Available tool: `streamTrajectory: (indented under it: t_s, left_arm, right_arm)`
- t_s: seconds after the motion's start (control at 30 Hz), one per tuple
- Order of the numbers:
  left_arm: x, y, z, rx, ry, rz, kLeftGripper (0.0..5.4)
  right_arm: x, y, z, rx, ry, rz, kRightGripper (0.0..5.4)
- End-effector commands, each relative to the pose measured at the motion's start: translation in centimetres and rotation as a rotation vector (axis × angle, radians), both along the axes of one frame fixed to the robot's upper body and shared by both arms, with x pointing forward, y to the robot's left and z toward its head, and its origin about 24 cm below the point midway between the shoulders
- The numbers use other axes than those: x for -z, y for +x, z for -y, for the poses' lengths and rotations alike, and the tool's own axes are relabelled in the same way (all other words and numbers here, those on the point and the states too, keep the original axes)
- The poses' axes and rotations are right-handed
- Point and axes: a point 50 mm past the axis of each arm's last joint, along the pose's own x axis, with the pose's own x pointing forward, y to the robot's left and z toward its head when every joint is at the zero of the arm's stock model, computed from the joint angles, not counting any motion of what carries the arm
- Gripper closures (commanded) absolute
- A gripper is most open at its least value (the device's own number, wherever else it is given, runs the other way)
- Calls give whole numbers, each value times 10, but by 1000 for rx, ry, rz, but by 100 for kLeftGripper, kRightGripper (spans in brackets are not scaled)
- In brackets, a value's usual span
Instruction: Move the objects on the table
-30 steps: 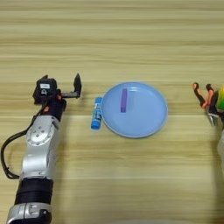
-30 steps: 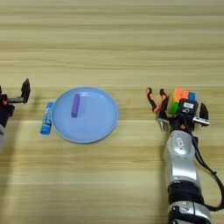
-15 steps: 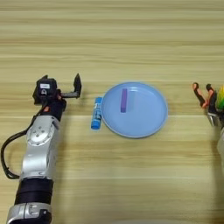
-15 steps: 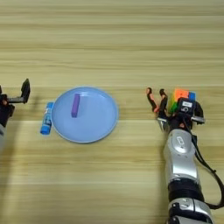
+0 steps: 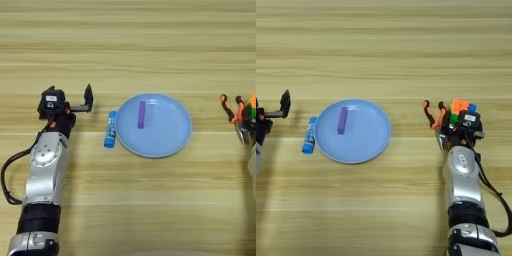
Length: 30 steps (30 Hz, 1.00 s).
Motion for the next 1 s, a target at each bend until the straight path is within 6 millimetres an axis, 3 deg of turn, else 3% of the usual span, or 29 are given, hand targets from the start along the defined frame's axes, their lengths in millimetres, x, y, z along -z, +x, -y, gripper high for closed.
streamTrajectory:
  t_s: [0.03, 0.57, 1.0]
  left_arm:
    - [-4, 2, 0, 0, 16, 13, 0]
    - [-4, 1, 1, 2, 16, 12, 0]
    - [-4, 0, 1, 1, 15, 12, 0]
  right_arm:
    - [-6, 3, 2, -1, 3, 27, 203]
    - [-20, 1, -6, -46, -34, 118, 203]
    - [-42, -7, -41, -214, -89, 203, 203]
